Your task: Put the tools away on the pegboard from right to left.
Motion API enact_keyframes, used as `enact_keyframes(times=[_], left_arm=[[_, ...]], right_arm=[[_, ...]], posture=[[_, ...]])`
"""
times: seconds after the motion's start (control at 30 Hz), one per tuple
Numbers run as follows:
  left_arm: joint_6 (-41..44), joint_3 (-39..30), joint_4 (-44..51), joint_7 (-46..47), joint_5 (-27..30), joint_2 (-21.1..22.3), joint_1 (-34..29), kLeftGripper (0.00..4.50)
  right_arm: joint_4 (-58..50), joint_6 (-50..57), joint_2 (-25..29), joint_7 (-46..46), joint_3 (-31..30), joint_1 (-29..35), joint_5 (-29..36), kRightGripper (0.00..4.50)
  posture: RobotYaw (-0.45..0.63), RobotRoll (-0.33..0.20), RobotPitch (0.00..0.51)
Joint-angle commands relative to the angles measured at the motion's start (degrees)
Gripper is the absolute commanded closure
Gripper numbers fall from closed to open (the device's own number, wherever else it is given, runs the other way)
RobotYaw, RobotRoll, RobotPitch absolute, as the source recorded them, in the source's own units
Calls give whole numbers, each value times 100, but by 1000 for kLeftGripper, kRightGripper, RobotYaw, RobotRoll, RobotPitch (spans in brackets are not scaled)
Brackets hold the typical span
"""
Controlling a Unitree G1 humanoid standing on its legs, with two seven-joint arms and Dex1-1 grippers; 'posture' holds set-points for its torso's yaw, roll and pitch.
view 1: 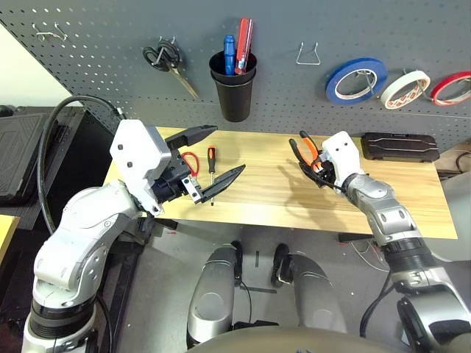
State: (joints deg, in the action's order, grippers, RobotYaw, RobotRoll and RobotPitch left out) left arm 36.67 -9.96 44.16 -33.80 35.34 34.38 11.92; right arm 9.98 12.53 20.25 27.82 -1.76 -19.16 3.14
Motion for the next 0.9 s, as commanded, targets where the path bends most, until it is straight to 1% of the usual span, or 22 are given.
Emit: enact_keyframes(times=[0.03,0.13,0.3,0.47,0.7,0.9], left_arm=[[194,-63,115,232,242,17,86,0],[216,-60,77,276,294,94,122,0],[251,-61,-31,260,289,279,130,0],[140,32,-224,166,166,401,105,0],[69,48,-400,92,159,405,199,0],[166,-68,-447,172,385,341,340,0]], right_arm=[[-502,-303,72,187,204,61,290,1729],[-815,-326,109,234,331,-24,460,1729],[-1433,-53,228,180,588,-264,763,1729],[-1892,336,81,-179,776,-748,1003,1729],[-2345,614,-36,-462,790,-1133,1122,1729],[-2527,721,-103,-663,805,-1523,1151,1730]], posture=[[334,0,215],[327,0,210],[312,0,207],[287,0,205],[268,0,203],[264,0,203]])
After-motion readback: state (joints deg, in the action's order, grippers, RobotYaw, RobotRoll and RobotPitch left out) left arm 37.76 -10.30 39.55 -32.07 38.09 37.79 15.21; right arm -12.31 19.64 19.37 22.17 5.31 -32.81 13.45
